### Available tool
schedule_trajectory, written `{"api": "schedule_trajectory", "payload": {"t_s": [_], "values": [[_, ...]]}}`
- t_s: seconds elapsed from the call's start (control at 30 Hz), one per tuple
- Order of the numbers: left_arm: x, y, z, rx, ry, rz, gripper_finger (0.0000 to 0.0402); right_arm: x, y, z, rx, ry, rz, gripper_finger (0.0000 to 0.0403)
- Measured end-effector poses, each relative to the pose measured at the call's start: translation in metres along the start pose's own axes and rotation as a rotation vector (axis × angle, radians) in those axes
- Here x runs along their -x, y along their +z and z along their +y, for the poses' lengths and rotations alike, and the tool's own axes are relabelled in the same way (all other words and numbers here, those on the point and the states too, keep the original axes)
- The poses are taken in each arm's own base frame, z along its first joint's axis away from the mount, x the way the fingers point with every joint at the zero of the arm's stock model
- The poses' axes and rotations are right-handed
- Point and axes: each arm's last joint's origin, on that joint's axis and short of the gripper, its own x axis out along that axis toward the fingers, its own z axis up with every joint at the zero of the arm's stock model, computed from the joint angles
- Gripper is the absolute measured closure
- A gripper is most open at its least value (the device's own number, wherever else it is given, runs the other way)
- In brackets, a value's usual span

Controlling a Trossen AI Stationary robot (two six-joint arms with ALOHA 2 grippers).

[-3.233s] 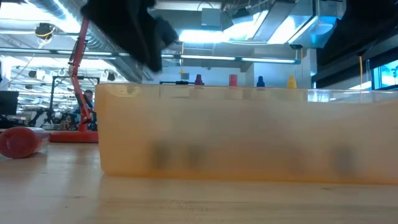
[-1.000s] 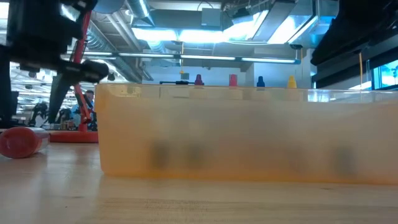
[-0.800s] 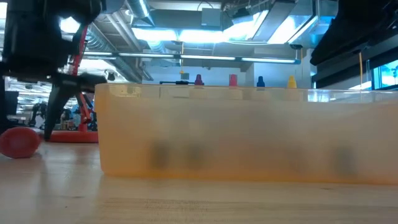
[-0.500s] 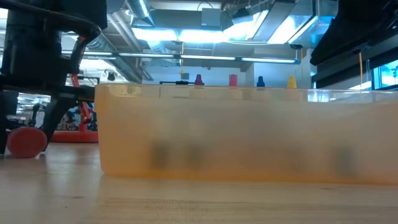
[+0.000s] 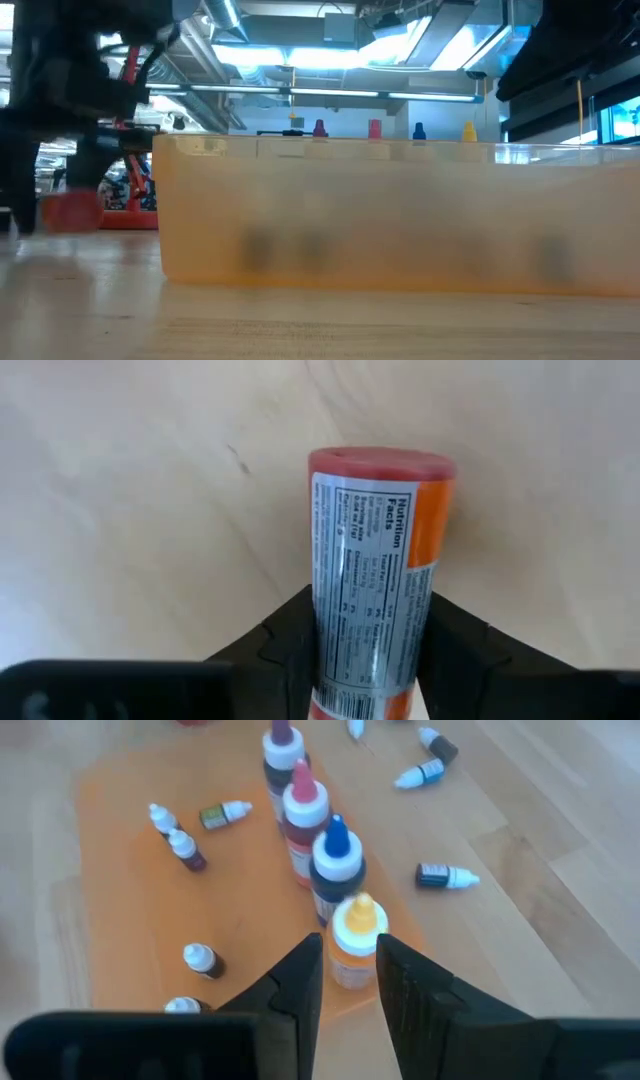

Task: Pick & Place food coloring
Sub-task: Put the big orange food coloring bottle into the orange bin

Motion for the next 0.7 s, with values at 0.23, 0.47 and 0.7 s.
{"api": "schedule_trajectory", "payload": {"t_s": [0.23,0.47,0.7], "values": [[0.052,0.003,0.006,0.117,0.083,-0.274,0.0271,0.002,0.015,0.014,0.101,0.091,-0.162,0.0303],[0.103,0.015,0.017,0.299,0.006,-0.749,0.0271,0.007,0.036,0.026,0.362,0.150,-0.363,0.0302],[0.125,0.023,0.021,0.280,-0.162,-0.975,0.0271,0.001,0.065,0.019,0.408,0.188,-0.505,0.0226]]}}
